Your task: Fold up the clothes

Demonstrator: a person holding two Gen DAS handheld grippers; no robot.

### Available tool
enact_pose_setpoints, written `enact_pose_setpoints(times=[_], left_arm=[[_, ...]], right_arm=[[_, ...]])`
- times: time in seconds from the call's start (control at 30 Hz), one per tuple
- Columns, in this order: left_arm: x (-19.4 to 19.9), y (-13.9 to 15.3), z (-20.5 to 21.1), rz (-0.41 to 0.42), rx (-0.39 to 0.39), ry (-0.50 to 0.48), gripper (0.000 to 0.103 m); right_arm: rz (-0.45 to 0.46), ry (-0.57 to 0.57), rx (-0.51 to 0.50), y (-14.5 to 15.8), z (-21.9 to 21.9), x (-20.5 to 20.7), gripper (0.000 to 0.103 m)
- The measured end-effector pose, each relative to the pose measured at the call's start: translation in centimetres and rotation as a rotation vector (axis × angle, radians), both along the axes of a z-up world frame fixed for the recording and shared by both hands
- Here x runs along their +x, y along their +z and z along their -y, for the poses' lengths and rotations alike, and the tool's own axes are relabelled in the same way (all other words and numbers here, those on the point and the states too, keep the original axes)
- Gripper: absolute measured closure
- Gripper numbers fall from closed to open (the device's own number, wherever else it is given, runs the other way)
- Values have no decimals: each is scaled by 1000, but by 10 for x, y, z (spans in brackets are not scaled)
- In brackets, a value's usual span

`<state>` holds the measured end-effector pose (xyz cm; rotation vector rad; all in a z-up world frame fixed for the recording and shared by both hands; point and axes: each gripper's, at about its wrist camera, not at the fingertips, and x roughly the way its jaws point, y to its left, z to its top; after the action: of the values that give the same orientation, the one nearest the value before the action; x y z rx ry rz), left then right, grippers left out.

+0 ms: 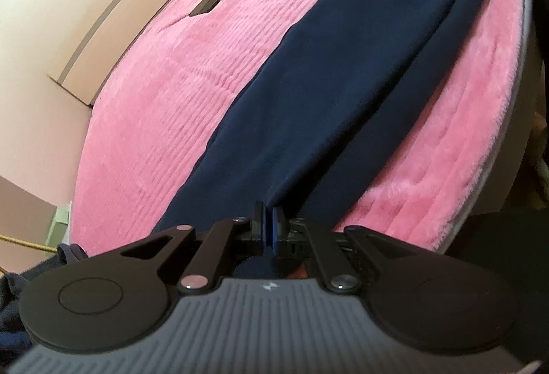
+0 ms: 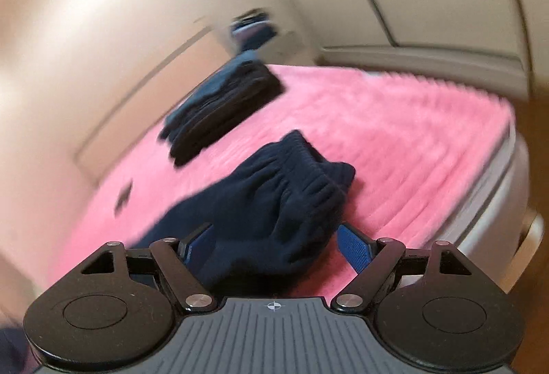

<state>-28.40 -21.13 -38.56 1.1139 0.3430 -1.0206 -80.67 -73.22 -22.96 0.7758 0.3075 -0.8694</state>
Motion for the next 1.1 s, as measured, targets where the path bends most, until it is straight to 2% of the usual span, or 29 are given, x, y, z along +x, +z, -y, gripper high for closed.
enact_pose_setpoints(times=[0.03, 0.07, 0.1, 0.13, 0.2, 0.23, 0.3, 0.37, 0.4, 0.5, 0.53, 0.7, 0.73, 0.77, 0.83, 0.93, 1.07, 1.1], left_arm=[[1, 1, 1, -5, -2, 5, 101], [1, 3, 1, -6, -3, 6, 101], [1, 5, 1, -5, -3, 5, 101], [0, 6, 1, -4, -2, 4, 101], [0, 12, 0, 7, -19, 2, 101], [-2, 19, -3, 21, -42, 0, 101], [-7, 31, -9, 50, -88, -3, 101], [-13, 41, -15, 63, -123, -12, 101], [-15, 42, -17, 59, -122, -18, 101], [-21, 25, -21, 20, -52, -41, 101], [-23, 18, -21, 14, -27, -48, 101], [-33, -2, -19, 22, 43, -70, 101], [-33, -3, -18, 23, 47, -72, 101], [-33, -4, -18, 22, 47, -72, 101], [-32, -5, -20, 19, 43, -70, 101], [-32, -6, -23, 17, 27, -63, 101], [-30, -6, -25, 3, -7, -44, 101], [-28, -5, -23, -2, -13, -41, 101]], right_arm=[[20, -35, 37, -1, 8, 0, 45], [40, -70, 74, -2, 17, 1, 80], [59, -104, 111, -3, 25, 1, 85], [55, -97, 97, 4, 29, 2, 86], [38, -66, 52, 22, 37, 3, 88], [66, -43, 6, 34, 41, 1, 89], [171, -9, -94, 52, 50, -5, 89], [134, -7, -114, 45, 59, -4, 89], [91, -14, -68, 31, 63, -3, 89], [-12, -46, 54, -10, 66, -7, 90], [-14, -61, 68, -18, 64, -11, 90], [-15, -72, 74, -24, 55, -27, 89], [-26, -69, 66, -21, 52, -27, 84], [-52, -66, 42, -15, 45, -26, 61], [-115, -48, -28, -2, 31, -16, 33], [-214, 110, -216, 13, -2, 22, 33], [-408, 587, -469, 10, -67, 88, 33], [-486, 692, -545, 4, -82, 104, 33]])
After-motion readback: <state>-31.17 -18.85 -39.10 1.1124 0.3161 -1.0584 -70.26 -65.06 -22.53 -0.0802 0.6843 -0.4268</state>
